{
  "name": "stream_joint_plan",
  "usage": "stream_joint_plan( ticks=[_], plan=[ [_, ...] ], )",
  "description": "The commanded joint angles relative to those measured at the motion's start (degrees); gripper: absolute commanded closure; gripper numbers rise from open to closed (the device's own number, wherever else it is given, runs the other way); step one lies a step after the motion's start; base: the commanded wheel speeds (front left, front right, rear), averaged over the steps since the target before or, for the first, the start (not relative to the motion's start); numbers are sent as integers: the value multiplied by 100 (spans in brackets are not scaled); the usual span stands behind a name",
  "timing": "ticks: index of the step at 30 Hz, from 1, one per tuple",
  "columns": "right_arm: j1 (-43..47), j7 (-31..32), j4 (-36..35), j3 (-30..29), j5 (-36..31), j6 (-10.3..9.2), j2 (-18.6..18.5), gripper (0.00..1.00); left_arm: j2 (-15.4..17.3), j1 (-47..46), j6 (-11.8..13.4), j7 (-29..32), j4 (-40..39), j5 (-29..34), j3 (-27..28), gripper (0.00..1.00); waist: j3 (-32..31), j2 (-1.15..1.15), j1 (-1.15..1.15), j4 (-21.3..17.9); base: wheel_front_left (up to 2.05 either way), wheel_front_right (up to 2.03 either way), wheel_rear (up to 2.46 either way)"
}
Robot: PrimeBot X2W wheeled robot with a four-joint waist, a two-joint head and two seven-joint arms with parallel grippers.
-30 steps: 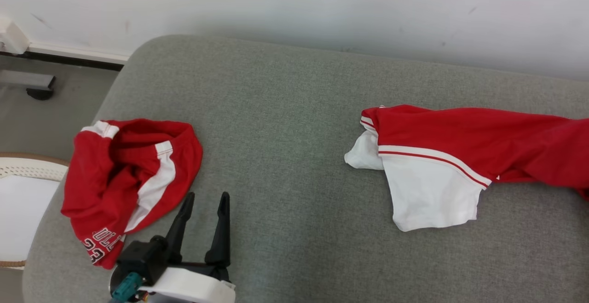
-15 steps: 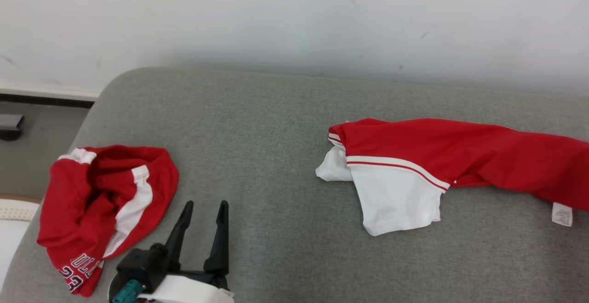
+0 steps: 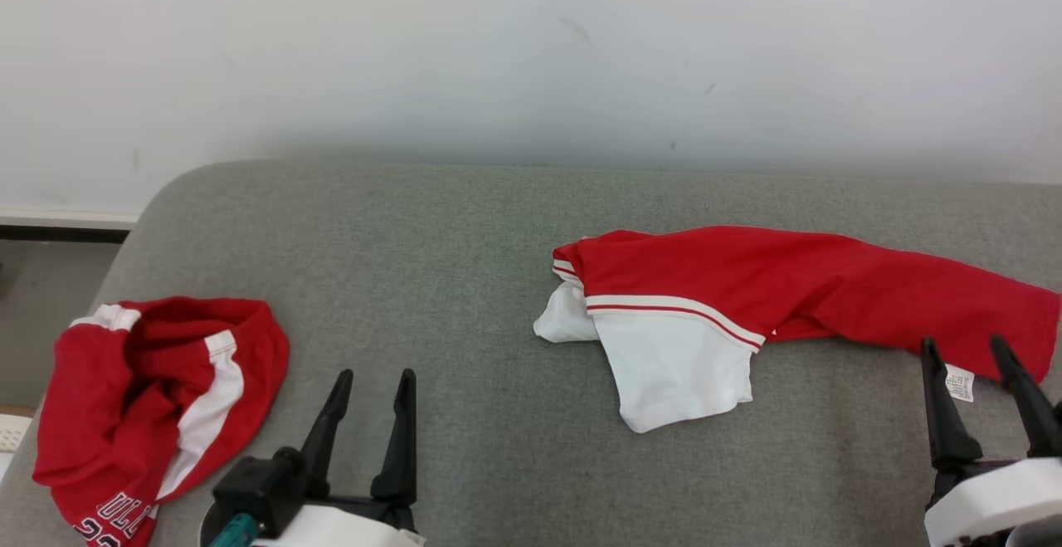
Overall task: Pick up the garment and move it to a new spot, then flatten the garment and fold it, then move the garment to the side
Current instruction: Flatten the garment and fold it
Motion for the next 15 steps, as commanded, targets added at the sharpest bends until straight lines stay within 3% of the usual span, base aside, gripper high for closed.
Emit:
stream_joint_plan(
  ticks=[1, 9, 15],
  plan=[
    [150, -171, -8, 9, 55, -13, 5, 0, 18, 42, -17, -3, -5, -50, -11, 0, -13, 0, 0, -24, 0, 0, 0],
    [471, -1120, 183, 125, 166, -13, 150, 0, 18, 46, -65, -3, -6, 72, 18, 0, -28, 0, 0, -125, 0, 0, 0],
    [497, -1428, 344, 191, 210, -13, 234, 0, 19, 50, -97, -3, 10, 106, -13, 0, -42, 0, 0, -225, 0, 0, 0]
  ],
)
